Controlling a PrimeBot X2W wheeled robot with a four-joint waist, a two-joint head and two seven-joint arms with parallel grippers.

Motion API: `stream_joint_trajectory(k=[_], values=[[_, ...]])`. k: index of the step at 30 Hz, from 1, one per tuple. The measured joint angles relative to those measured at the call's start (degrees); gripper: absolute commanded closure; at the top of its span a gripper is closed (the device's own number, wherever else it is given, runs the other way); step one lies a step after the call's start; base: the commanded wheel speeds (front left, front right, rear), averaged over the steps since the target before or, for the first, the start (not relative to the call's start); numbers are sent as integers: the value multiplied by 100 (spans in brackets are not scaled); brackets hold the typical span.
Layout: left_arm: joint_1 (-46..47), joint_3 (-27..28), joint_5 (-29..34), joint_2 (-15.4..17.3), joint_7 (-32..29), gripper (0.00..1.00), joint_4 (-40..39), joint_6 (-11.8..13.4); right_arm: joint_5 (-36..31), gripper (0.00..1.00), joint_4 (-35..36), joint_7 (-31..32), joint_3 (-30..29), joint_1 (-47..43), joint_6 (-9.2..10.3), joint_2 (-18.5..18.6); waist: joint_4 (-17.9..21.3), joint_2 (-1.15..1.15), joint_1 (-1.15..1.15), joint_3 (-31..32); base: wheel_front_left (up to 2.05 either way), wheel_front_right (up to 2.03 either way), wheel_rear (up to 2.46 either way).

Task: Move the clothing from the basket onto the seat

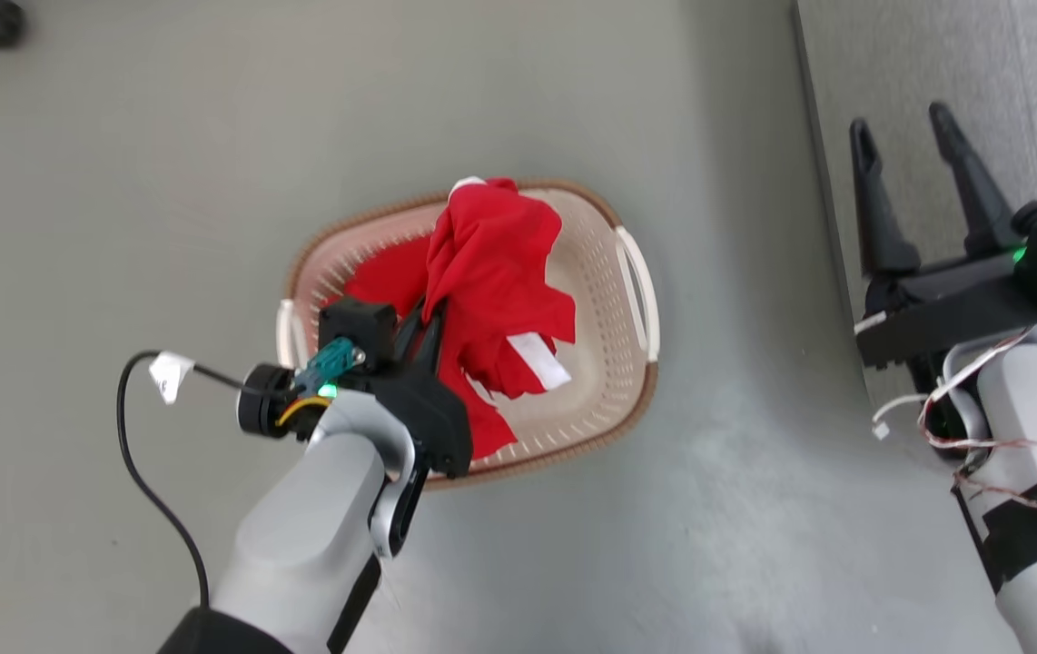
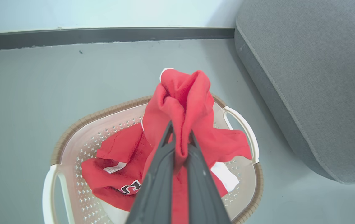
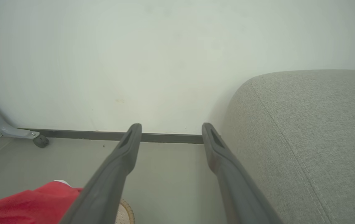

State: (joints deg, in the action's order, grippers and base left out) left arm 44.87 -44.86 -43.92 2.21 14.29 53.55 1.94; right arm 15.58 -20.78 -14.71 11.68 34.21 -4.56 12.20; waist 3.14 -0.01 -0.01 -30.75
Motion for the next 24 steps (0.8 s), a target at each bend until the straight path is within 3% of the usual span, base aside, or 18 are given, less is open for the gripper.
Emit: stream_joint_trajectory(k=[13,24], values=[[-832,547,-88,-1,0,100,-276,20,10,0,-434,0,-44,-665,-49,-170,-396,0,-1,1082,0,0,0],[-1337,921,248,155,0,100,-1073,58,54,0,-515,0,-46,-1180,-57,-374,-691,0,0,1940,0,0,0]])
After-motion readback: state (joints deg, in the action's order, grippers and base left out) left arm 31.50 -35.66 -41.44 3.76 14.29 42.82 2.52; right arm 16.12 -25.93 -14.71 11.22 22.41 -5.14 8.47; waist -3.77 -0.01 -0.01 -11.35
